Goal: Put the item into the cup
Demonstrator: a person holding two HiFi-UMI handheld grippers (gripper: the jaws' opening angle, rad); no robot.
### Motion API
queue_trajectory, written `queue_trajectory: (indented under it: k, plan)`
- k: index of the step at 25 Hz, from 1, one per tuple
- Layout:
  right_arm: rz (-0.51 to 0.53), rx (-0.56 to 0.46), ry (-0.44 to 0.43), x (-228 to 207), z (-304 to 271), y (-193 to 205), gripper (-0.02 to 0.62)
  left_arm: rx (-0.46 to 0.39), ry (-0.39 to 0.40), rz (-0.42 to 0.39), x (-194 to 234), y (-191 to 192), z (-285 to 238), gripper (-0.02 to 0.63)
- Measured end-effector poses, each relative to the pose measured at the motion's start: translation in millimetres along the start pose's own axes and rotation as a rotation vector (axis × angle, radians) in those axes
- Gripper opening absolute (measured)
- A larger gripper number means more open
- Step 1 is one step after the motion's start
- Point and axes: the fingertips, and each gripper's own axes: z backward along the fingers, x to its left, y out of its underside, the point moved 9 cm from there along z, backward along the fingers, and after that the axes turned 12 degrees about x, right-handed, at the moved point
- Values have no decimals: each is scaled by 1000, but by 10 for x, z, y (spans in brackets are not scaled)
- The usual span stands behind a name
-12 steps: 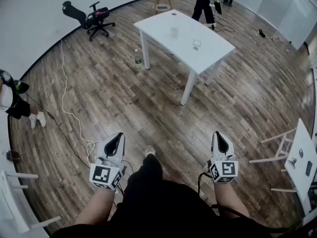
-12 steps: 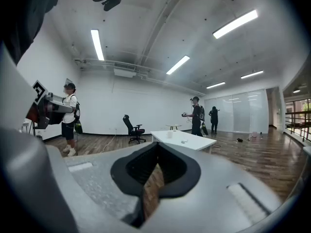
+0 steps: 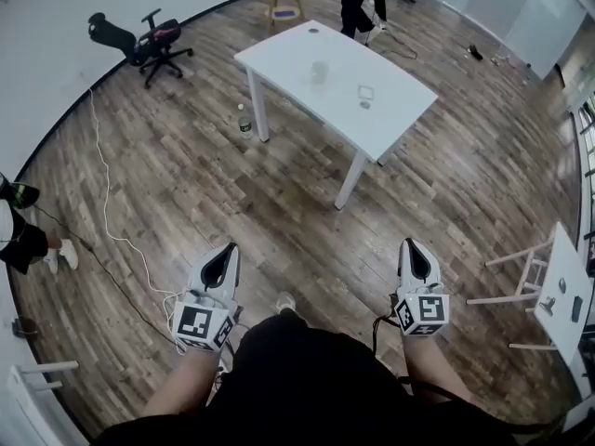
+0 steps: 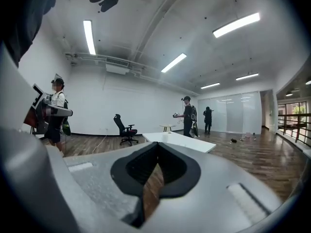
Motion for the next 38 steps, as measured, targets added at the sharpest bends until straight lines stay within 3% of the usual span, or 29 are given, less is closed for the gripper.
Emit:
queue_trajectory:
  k: [6, 10, 19, 29, 33, 38]
  plan:
    - [29, -35, -16, 172, -569, -282, 2, -7, -2, 6, 540, -62, -406, -2]
    - [30, -35, -23, 262, -781, -382, 2, -2, 5, 29, 714, -116, -583, -2]
    - [46, 0, -37, 257, -1338, -420, 2, -15, -14, -3, 1104, -278, -981, -2]
    - [59, 2, -140, 205, -2510, -787, 2, 12, -95, 3, 1615, -556, -1531, -2]
    - [66, 30, -162, 45, -3051, -981, 2, 18, -142, 54, 1877, -719, -1906, -2]
    - [50, 1, -185, -104, -3664, -1251, 2, 25, -138, 45, 2089, -1012, -2428, -2]
